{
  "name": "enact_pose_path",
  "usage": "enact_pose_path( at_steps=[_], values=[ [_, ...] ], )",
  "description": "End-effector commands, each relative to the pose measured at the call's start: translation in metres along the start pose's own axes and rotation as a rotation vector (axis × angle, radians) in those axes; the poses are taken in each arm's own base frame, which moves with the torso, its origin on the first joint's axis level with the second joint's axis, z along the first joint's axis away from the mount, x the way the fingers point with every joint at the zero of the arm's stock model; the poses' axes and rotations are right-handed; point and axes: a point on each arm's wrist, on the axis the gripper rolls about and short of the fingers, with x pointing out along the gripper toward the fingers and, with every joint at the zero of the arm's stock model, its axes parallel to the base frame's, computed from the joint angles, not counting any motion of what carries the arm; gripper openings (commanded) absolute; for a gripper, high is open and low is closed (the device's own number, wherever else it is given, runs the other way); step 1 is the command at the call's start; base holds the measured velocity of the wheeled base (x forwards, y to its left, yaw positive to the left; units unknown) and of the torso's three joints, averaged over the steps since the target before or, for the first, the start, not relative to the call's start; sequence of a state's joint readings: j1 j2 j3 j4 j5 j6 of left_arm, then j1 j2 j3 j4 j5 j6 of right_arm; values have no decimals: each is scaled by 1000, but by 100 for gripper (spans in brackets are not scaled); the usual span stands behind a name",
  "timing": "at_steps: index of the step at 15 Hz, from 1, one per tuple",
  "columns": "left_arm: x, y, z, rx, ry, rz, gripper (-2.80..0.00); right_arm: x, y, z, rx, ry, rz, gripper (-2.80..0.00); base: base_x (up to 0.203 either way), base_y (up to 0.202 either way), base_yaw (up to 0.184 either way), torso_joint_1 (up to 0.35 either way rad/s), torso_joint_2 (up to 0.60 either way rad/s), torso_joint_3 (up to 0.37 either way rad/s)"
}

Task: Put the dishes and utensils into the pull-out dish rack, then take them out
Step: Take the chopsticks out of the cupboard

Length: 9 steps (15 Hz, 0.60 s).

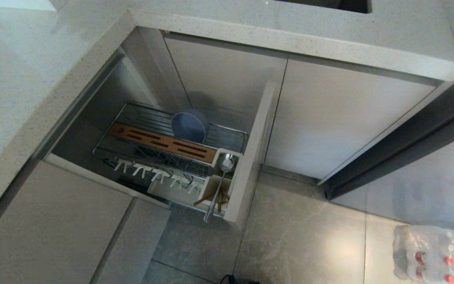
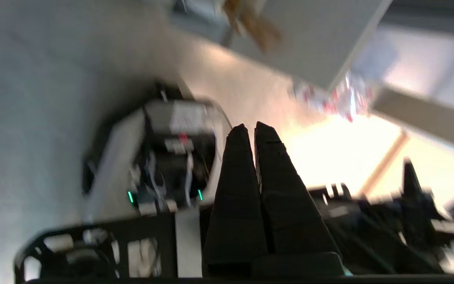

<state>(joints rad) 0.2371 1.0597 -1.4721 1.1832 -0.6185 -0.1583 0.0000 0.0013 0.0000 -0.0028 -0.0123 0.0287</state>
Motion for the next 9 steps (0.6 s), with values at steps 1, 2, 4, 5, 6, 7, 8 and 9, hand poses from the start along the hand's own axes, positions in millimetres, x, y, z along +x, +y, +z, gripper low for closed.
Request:
enact_pose_path(
  at_steps=[1,2,4,5,6,7,8,9],
  values=[
    [15,5,10,-20,86,-21,-280,0,0,0,0,-1,0,-280,0,0,0,0,0,0],
    [20,5,12,-9,119,-39,-280,0,0,0,0,0,0,-280,0,0,0,0,0,0],
    [31,1,19,30,184,-86,-280,0,0,0,0,0,0,-280,0,0,0,0,0,0],
    [37,-2,22,56,220,-113,-280,0,0,0,0,0,0,-280,0,0,0,0,0,0],
    [45,-6,26,81,260,-135,-280,0,0,0,0,0,0,-280,0,0,0,0,0,0],
    [54,-8,30,101,298,-146,-280,0,0,0,0,0,0,-280,0,0,0,0,0,0],
    [66,-11,33,119,340,-148,-280,0,0,0,0,0,0,-280,0,0,0,0,0,0],
    [81,-12,37,134,386,-143,-280,0,0,0,0,0,0,-280,0,0,0,0,0,0]
  ],
)
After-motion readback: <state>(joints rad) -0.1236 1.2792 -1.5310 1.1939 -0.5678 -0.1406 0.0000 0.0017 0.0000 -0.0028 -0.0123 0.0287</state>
